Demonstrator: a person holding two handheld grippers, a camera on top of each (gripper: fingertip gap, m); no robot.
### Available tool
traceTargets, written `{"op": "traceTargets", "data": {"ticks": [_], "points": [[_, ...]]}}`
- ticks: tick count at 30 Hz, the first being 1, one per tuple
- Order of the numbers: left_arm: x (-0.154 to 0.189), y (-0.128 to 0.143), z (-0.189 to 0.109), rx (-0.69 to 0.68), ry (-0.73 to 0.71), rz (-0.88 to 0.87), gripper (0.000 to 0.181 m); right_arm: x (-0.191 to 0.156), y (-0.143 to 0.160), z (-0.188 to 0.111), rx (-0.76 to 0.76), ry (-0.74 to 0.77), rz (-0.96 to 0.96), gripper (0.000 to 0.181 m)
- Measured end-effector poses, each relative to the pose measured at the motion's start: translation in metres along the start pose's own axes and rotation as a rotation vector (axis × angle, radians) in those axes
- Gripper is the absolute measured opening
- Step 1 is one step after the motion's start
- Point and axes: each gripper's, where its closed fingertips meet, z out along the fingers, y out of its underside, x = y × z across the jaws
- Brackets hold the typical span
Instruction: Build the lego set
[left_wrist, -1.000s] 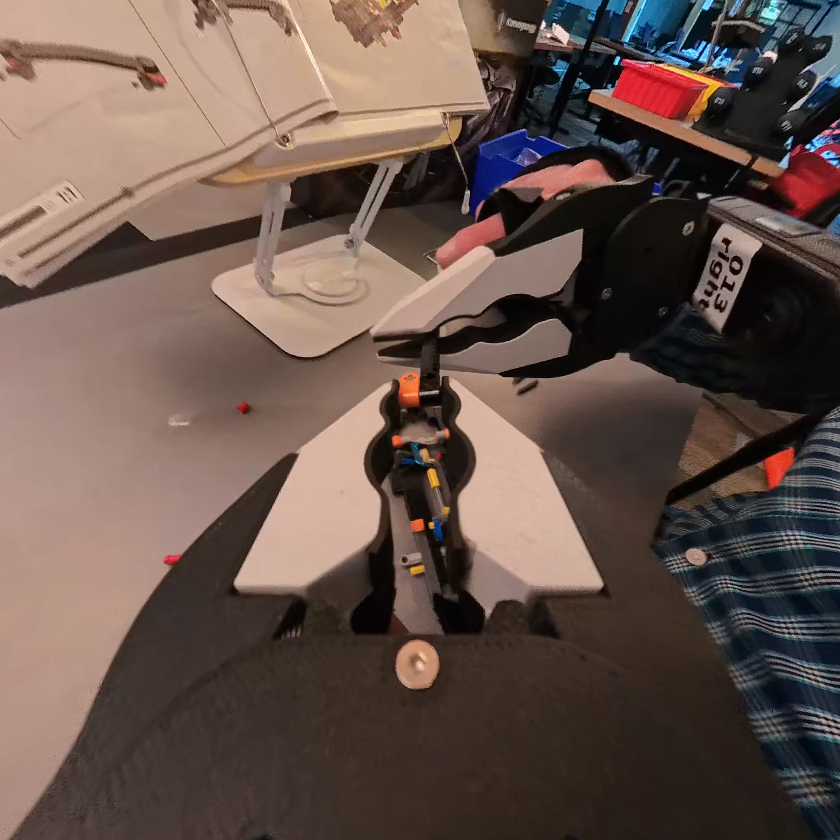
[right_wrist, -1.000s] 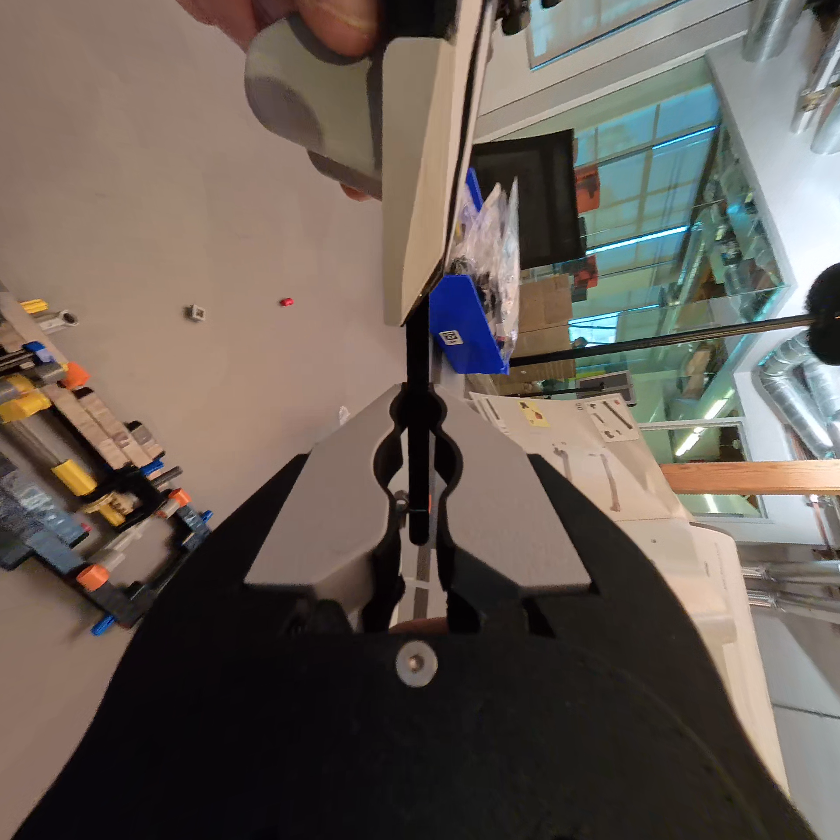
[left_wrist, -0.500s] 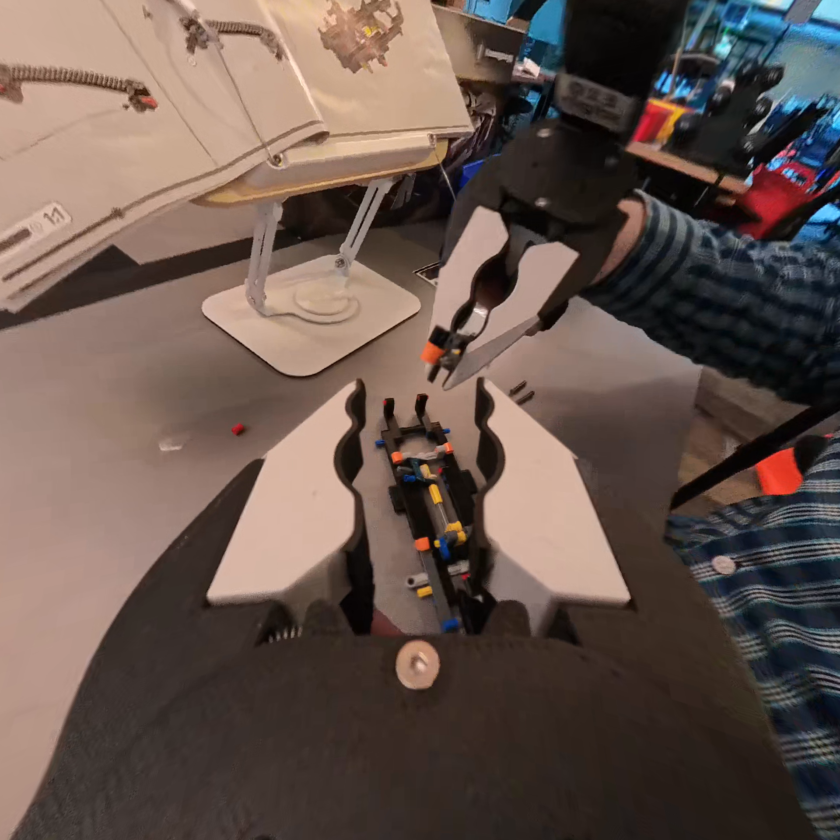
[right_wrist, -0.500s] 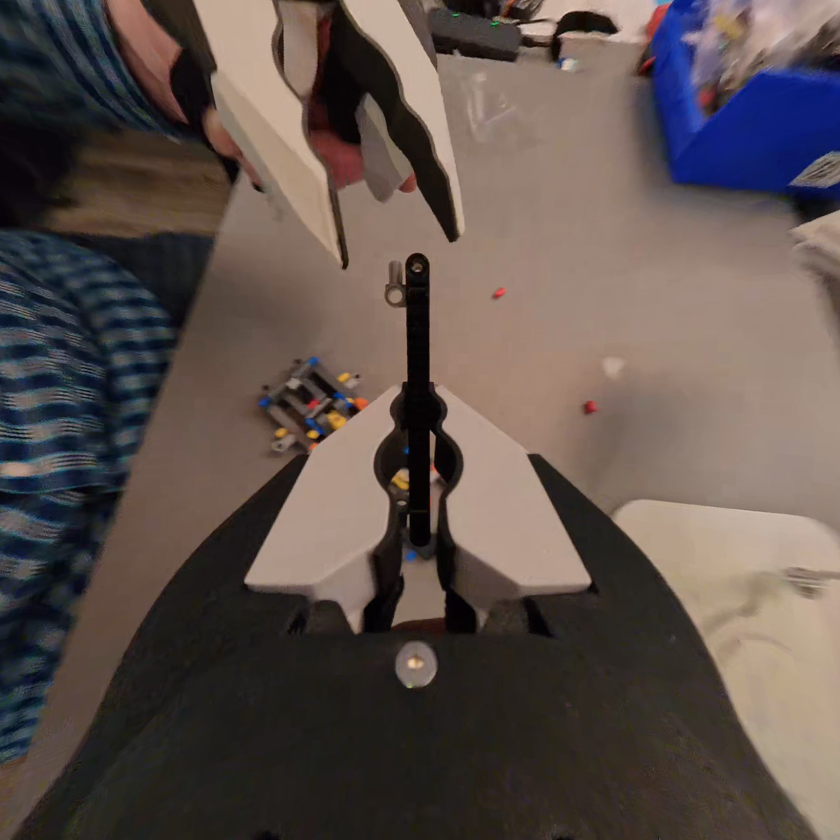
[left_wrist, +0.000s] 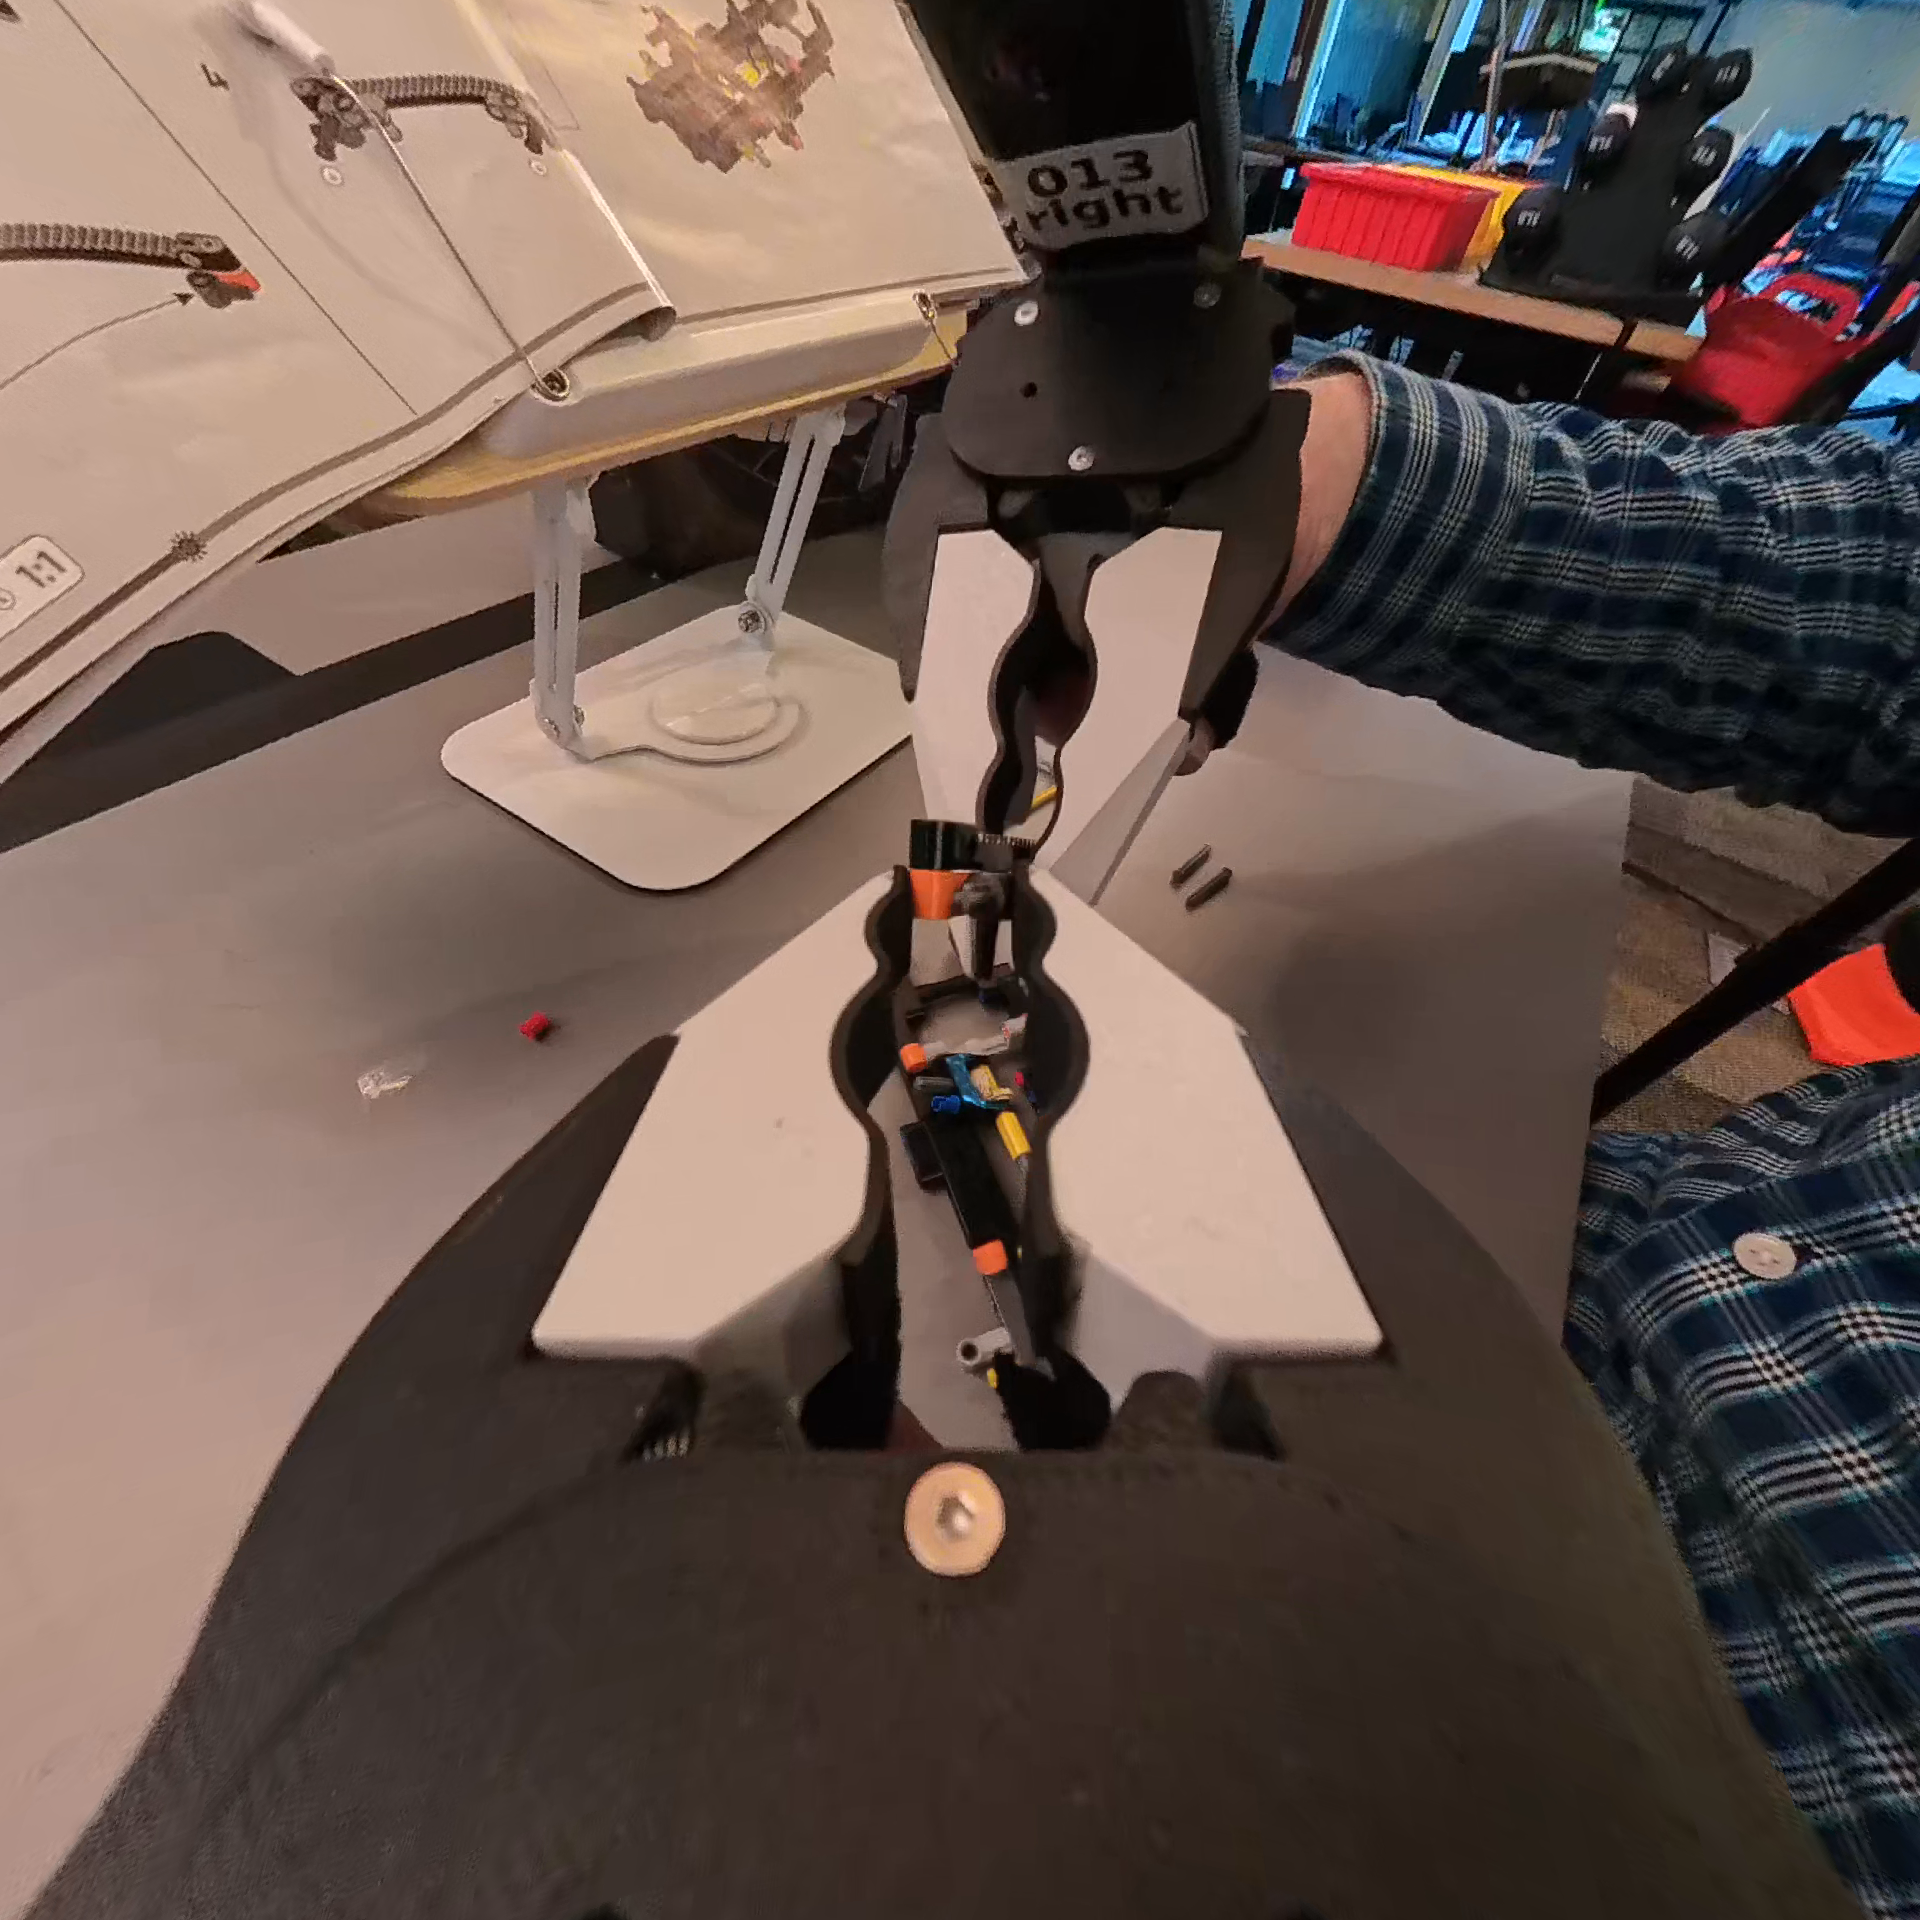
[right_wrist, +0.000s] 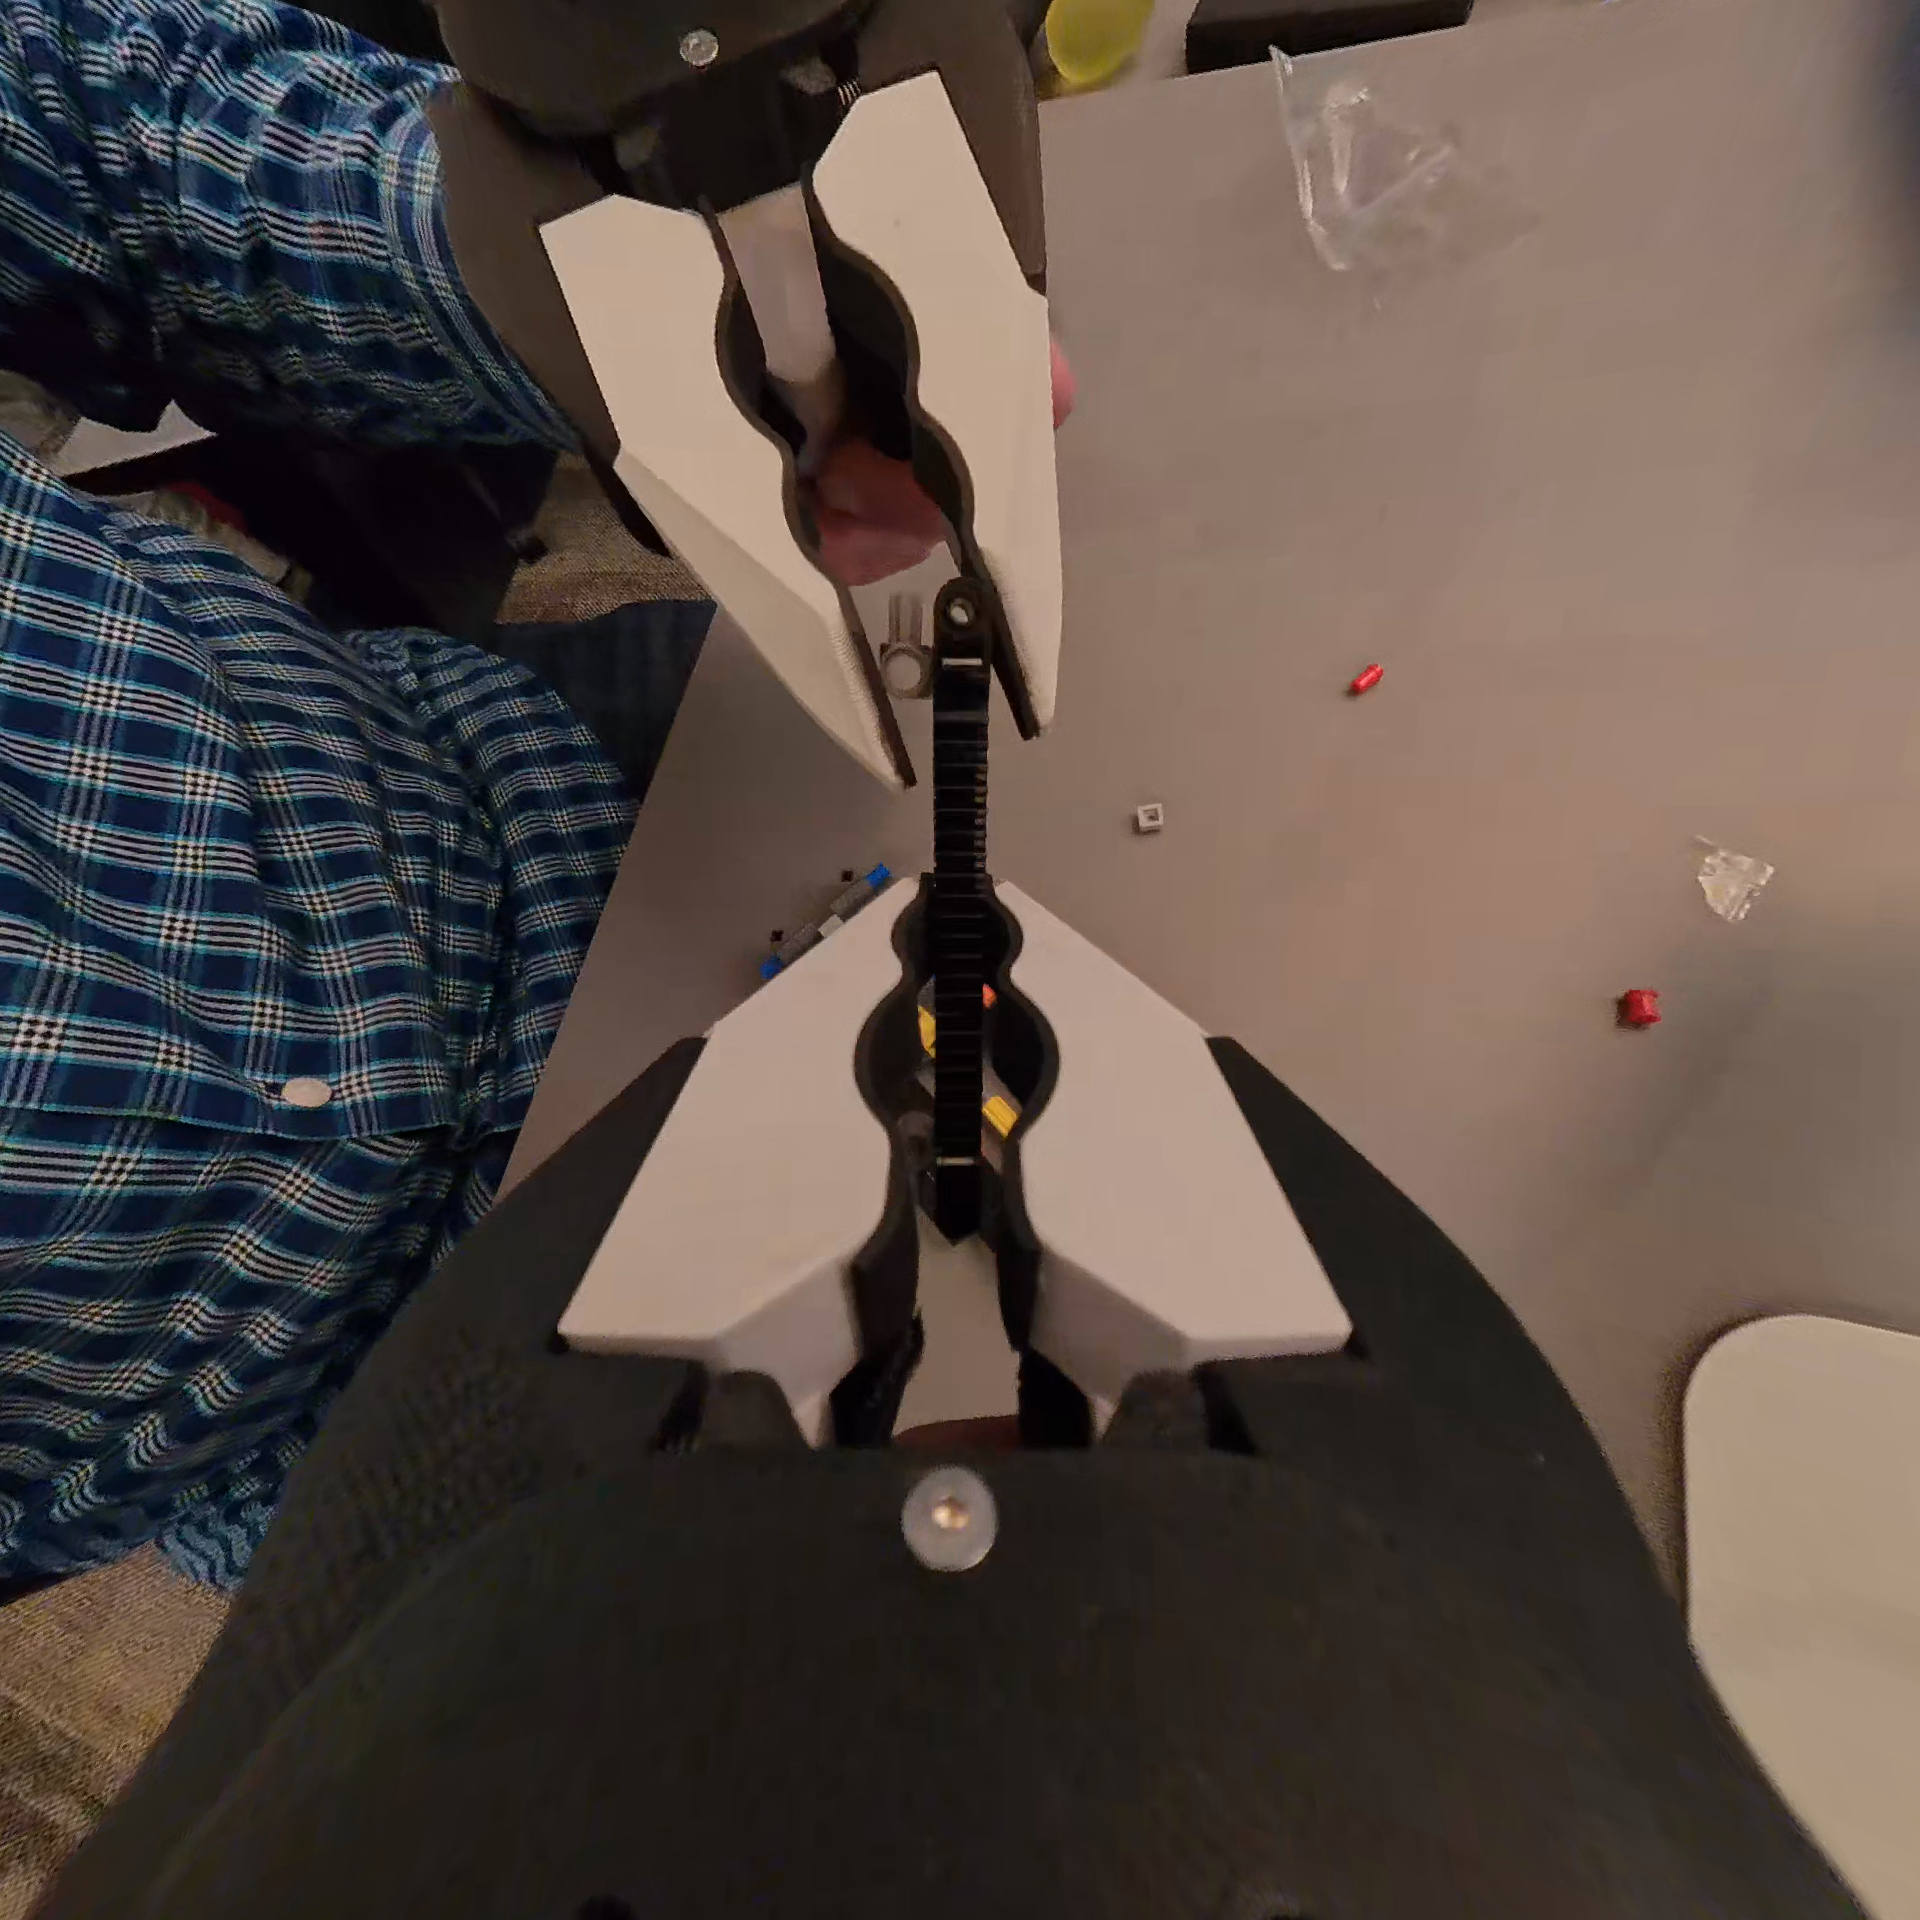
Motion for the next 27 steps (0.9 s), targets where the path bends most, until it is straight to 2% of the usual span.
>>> {"op": "traceTargets", "data": {"ticks": [5,12,16,19,23,27], "points": [[0.002,0.002,-0.008,0.014,0.013,-0.021,0.017,0.000,-0.008,0.001,0.037,0.045,-0.014,0.006],[0.010,0.005,-0.009,0.003,0.054,-0.007,0.017,-0.009,-0.005,0.001,0.015,0.084,-0.034,0.005],[0.017,0.011,-0.007,-0.032,0.086,-0.008,0.044,-0.016,0.000,-0.011,0.018,0.125,-0.014,0.004],[0.017,0.016,-0.010,-0.055,0.087,0.005,0.043,-0.021,0.022,-0.026,-0.038,0.183,0.002,0.004],[0.010,0.029,-0.012,-0.096,0.051,0.020,0.040,-0.030,0.079,-0.043,-0.213,0.268,0.053,0.004],[0.011,0.047,-0.006,-0.164,0.038,0.059,0.038,-0.050,0.129,-0.045,-0.362,0.292,0.080,0.004]]}}
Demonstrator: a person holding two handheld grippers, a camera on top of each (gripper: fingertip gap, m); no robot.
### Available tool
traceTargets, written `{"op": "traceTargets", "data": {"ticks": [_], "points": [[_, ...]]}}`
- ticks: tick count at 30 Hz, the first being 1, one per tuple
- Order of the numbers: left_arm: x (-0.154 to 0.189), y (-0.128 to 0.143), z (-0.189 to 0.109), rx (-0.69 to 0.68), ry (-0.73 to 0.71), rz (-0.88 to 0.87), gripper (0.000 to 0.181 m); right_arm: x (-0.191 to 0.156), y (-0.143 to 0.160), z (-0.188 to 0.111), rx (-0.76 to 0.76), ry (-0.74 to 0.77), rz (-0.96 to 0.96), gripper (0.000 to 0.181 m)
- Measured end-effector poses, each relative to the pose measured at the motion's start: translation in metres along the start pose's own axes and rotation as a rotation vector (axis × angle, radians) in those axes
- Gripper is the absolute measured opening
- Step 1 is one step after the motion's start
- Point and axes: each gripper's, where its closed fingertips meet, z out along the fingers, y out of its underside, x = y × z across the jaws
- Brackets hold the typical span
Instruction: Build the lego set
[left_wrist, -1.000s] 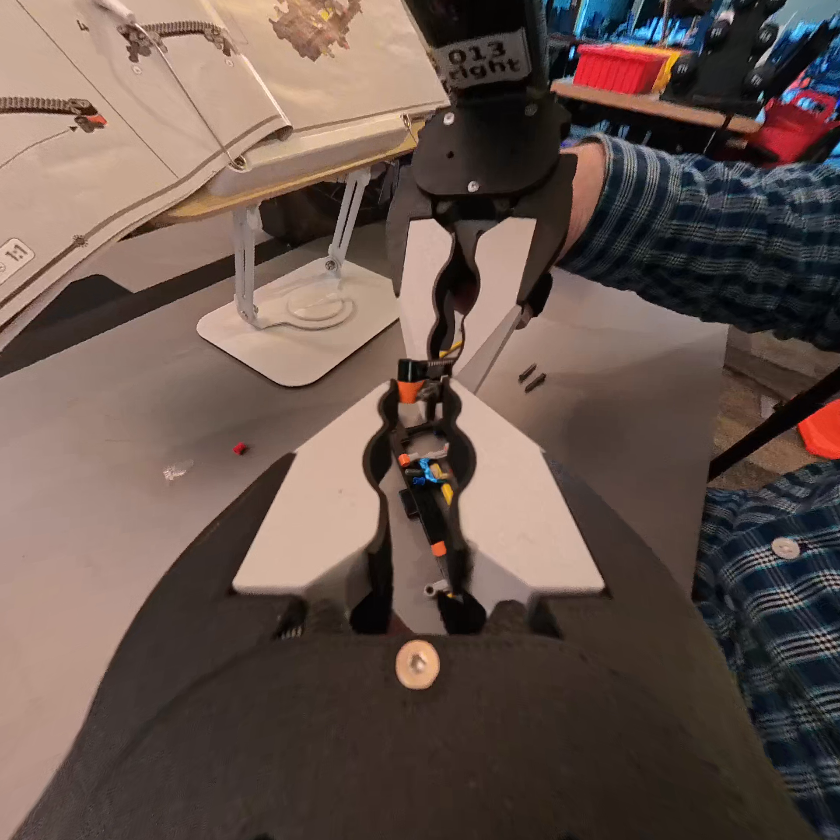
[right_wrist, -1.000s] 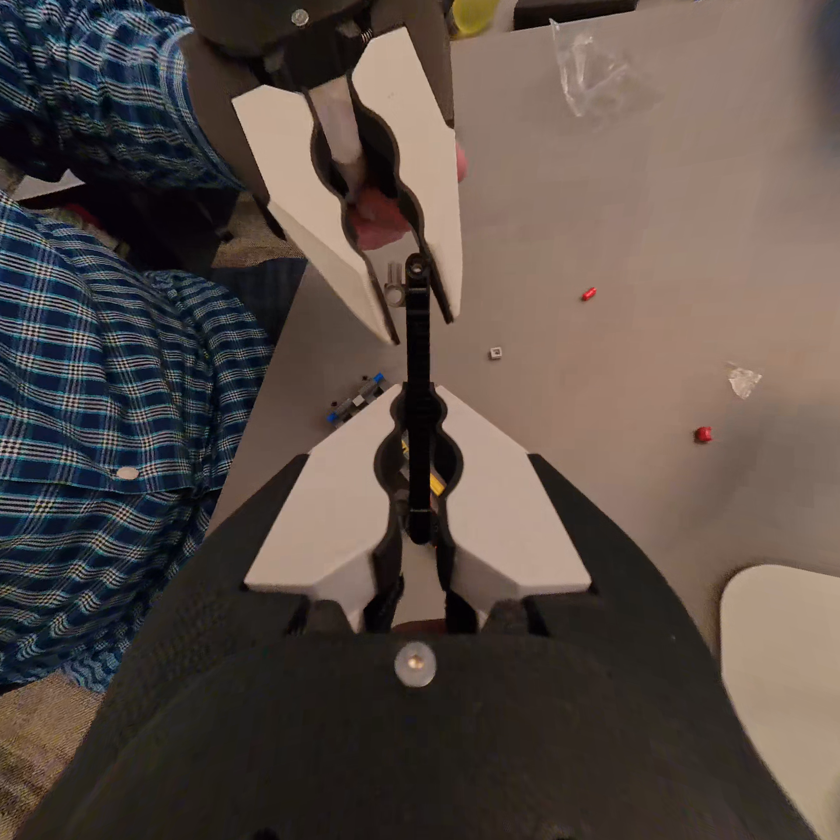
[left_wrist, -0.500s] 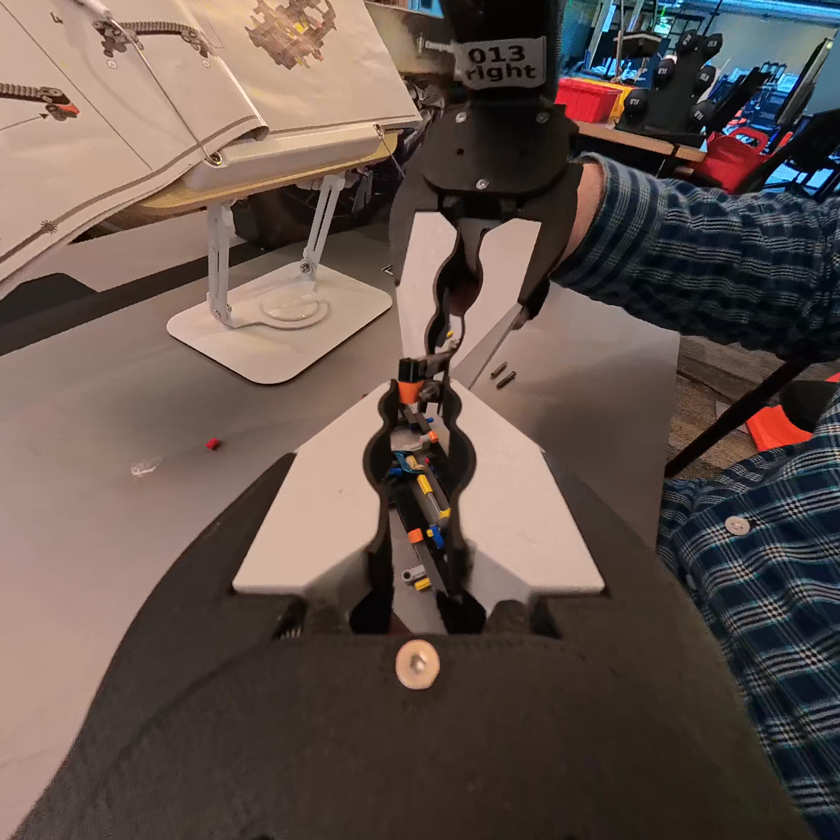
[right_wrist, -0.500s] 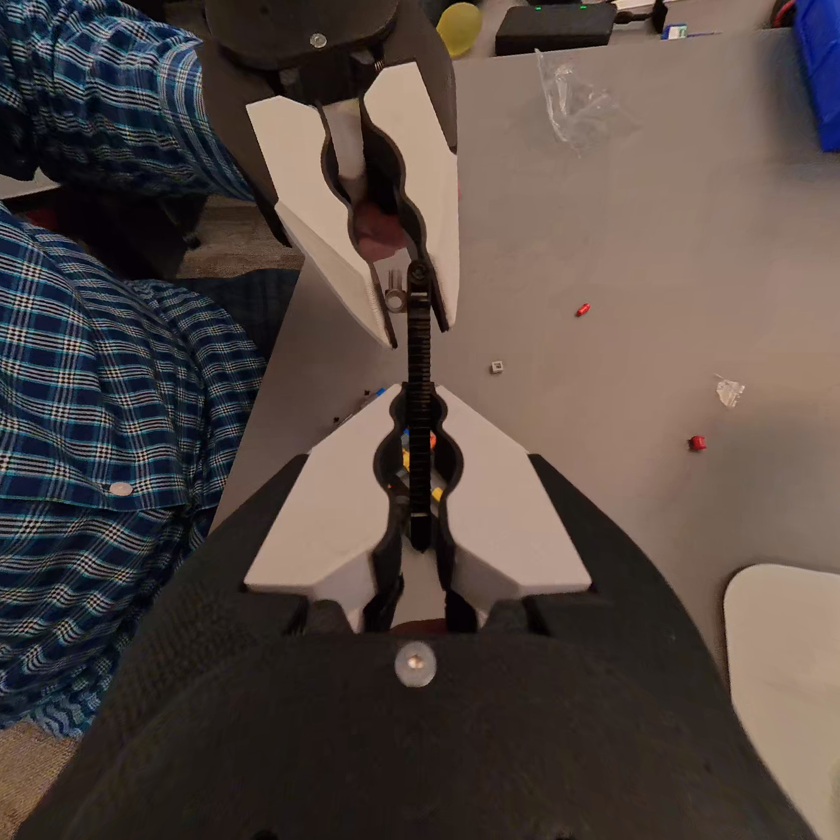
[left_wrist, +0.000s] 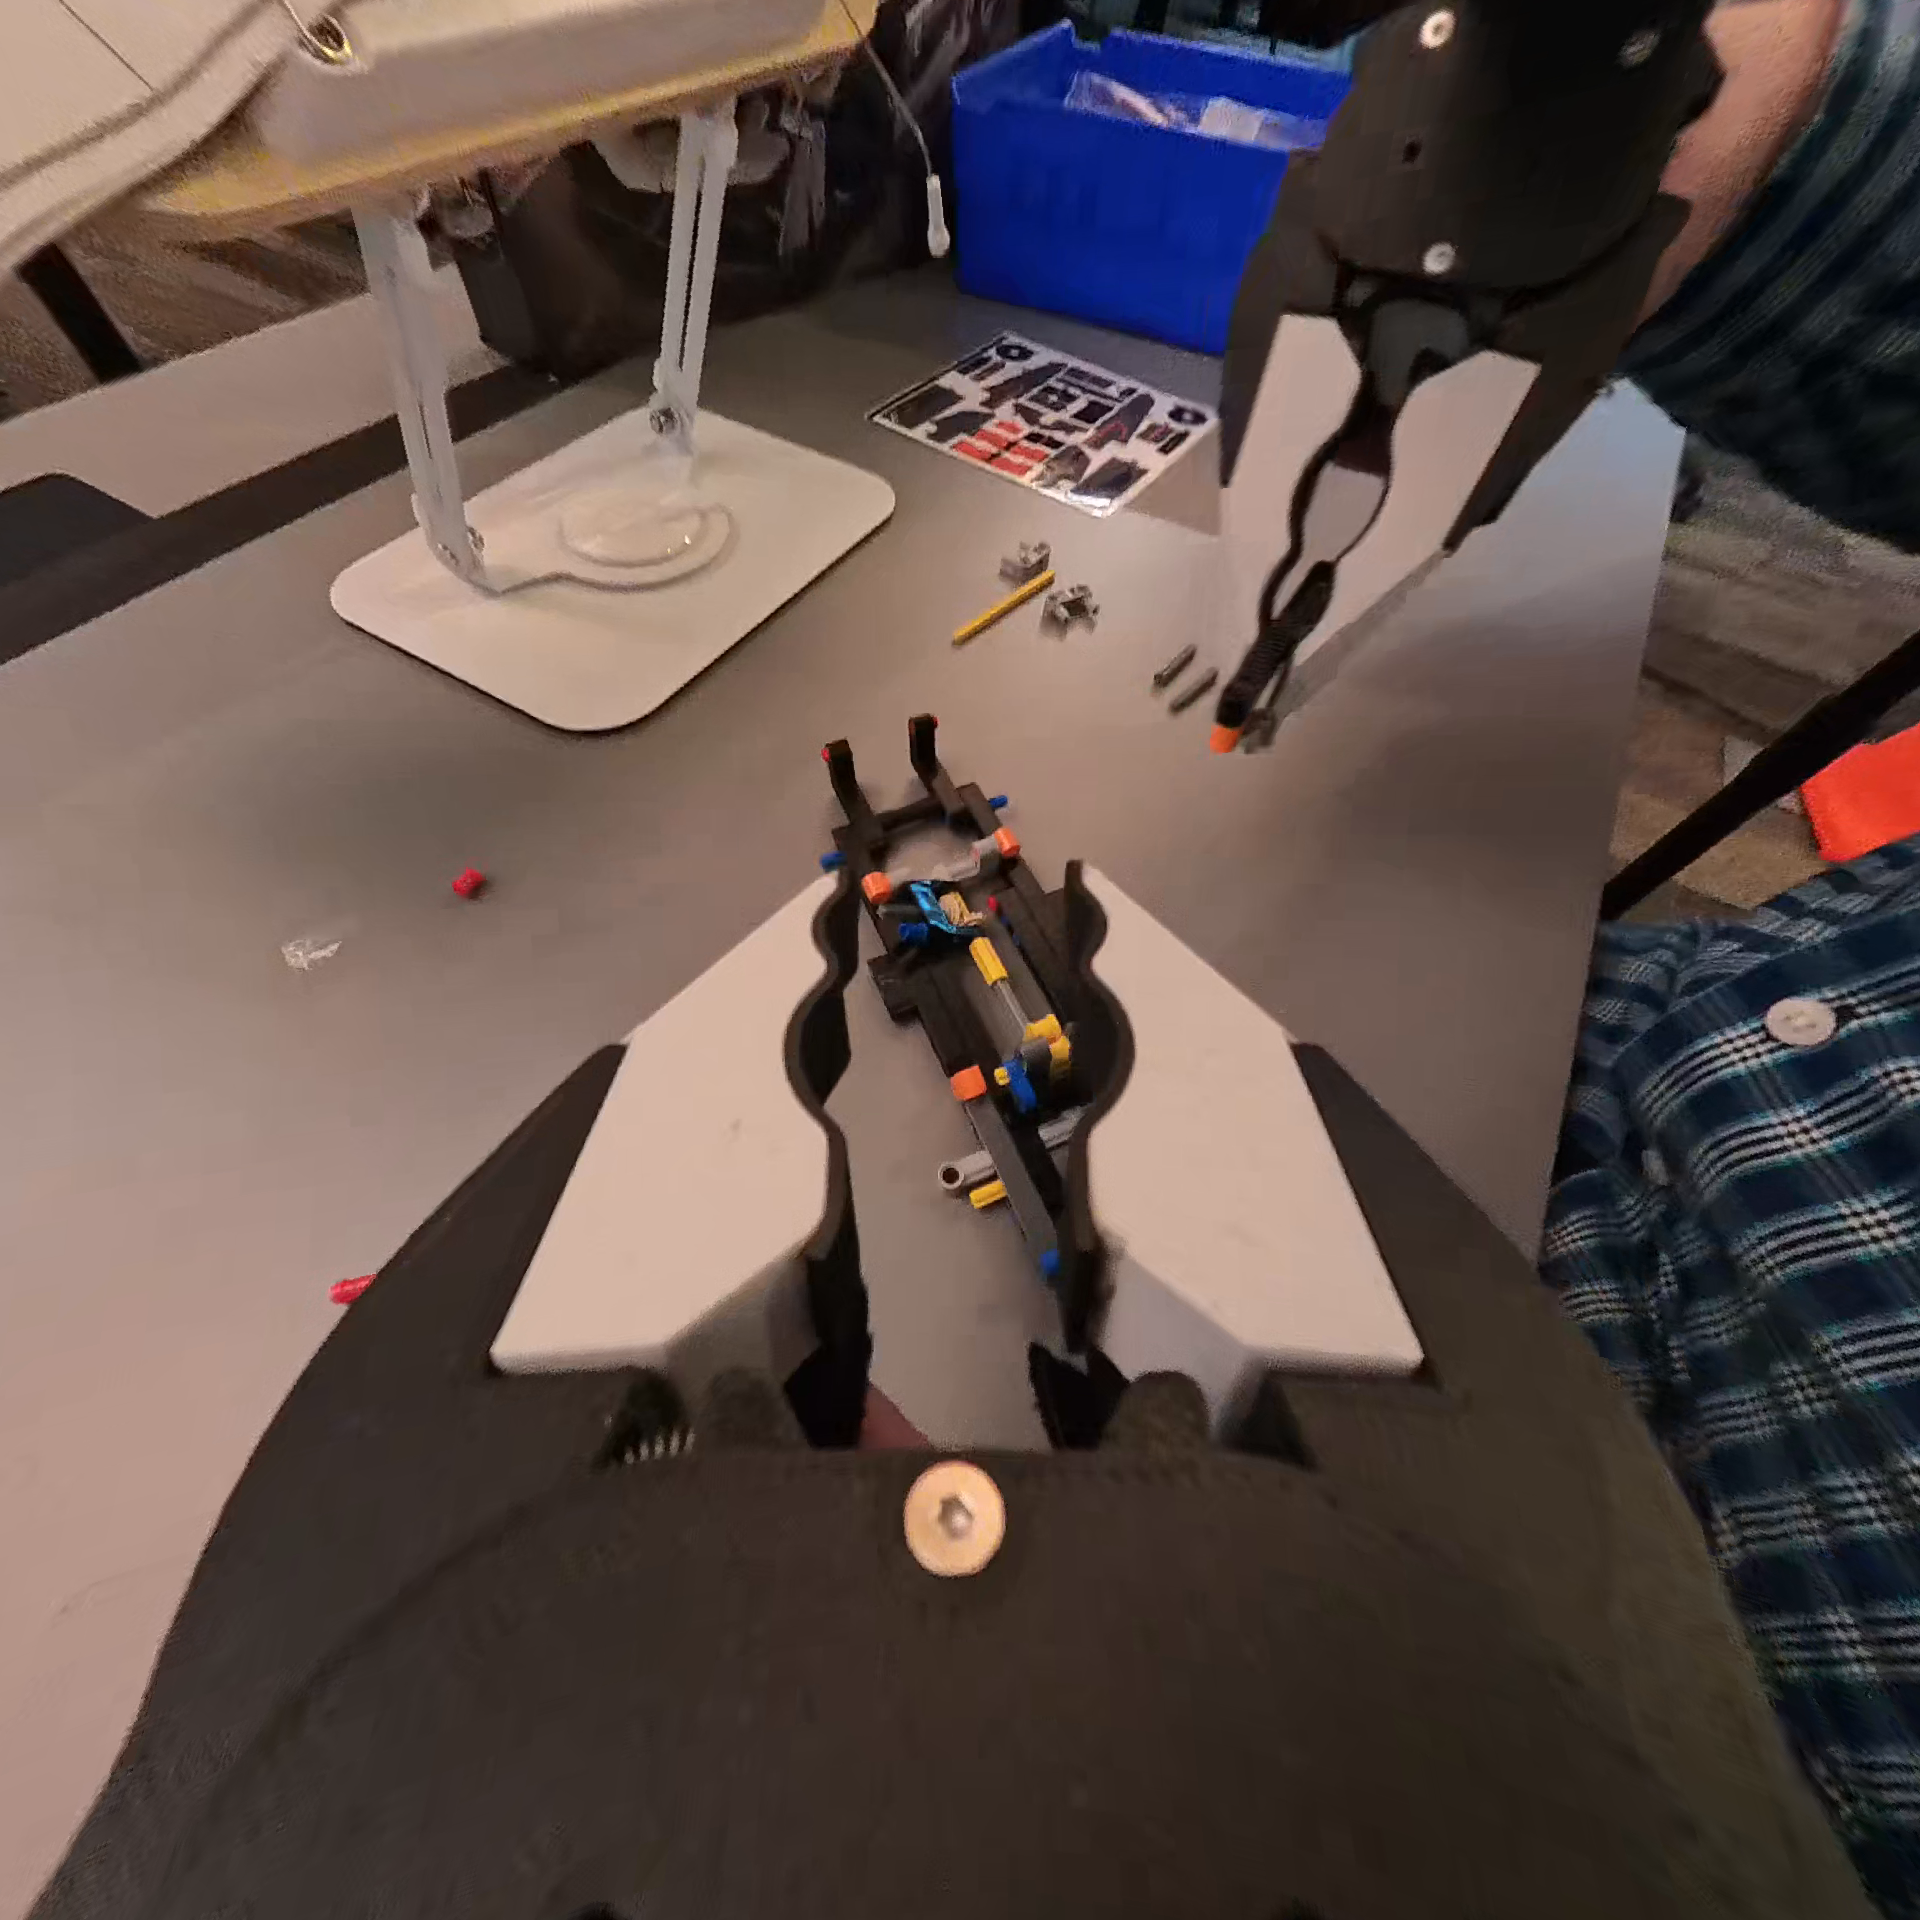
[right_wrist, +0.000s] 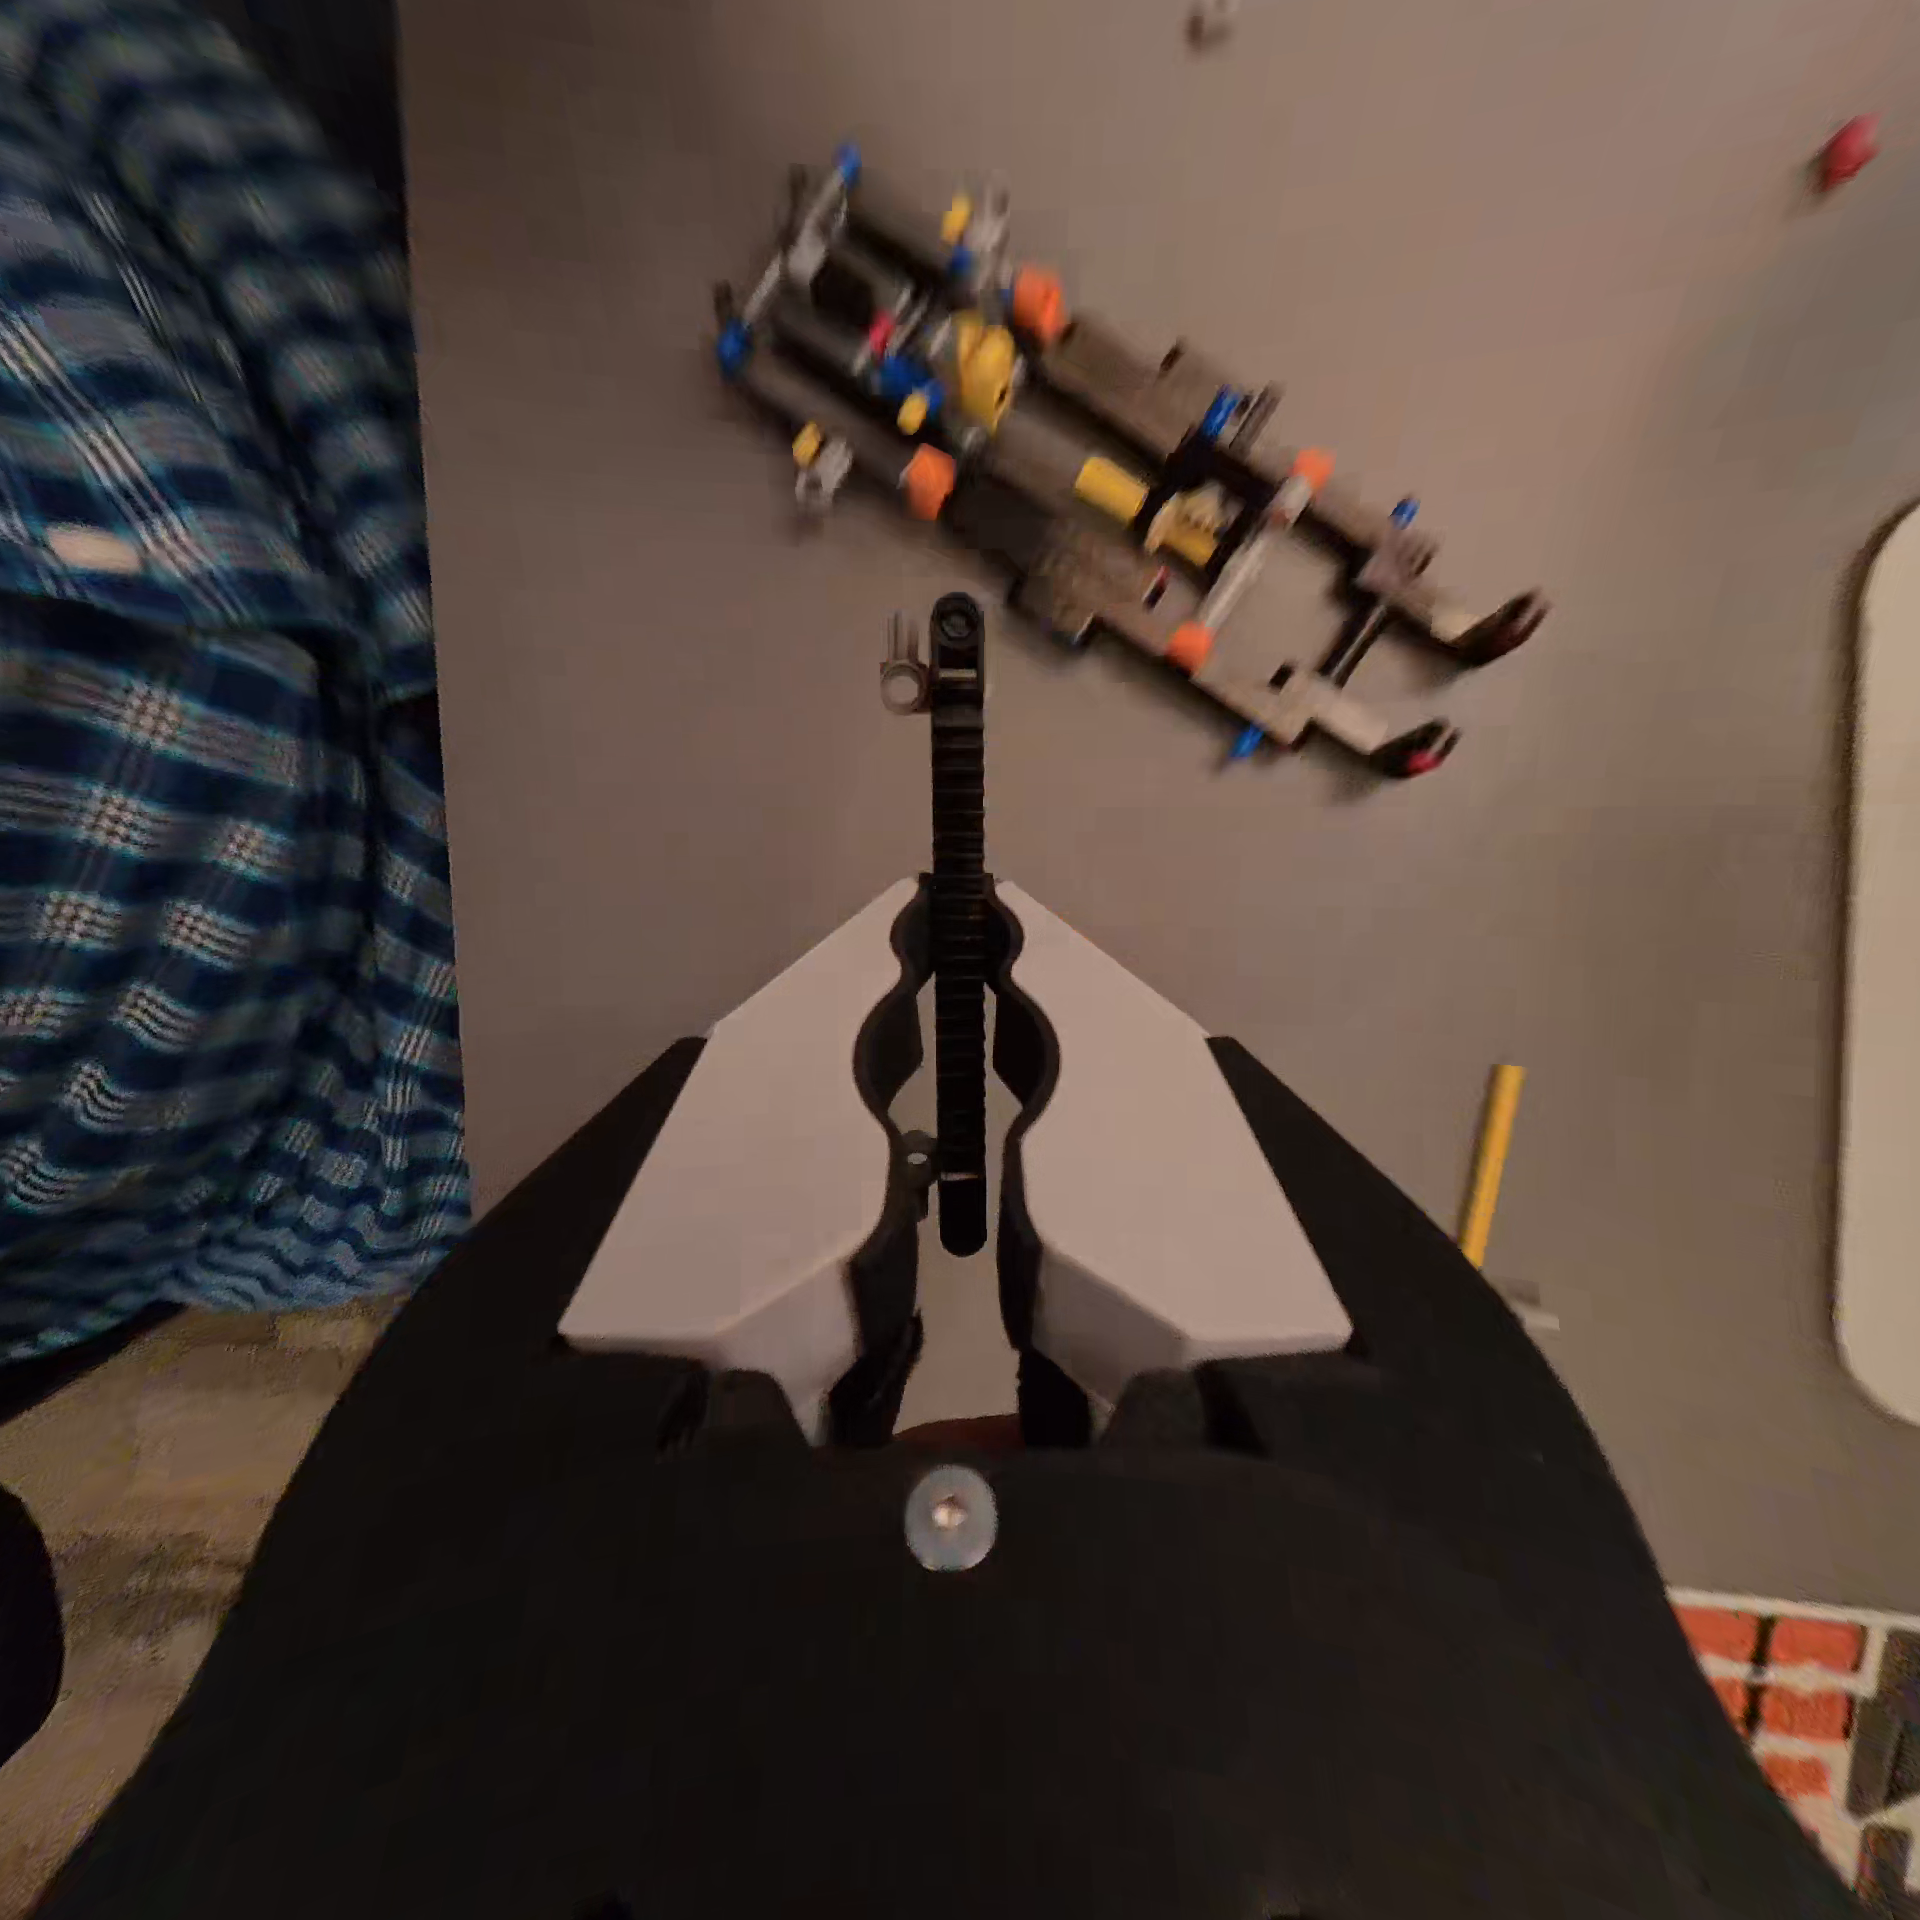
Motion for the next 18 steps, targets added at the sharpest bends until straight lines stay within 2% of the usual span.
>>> {"op": "traceTargets", "data": {"ticks": [4,9,18], "points": [[0.003,0.004,0.008,-0.030,-0.007,0.020,0.036,-0.014,0.032,0.017,-0.106,0.025,-0.012,0.005],[0.005,0.008,0.012,-0.057,-0.021,0.038,0.036,-0.013,0.048,0.038,-0.159,0.079,-0.040,0.005],[0.007,0.014,0.012,-0.074,-0.041,0.029,0.037,-0.013,0.043,0.040,-0.149,0.105,-0.088,0.011]]}}
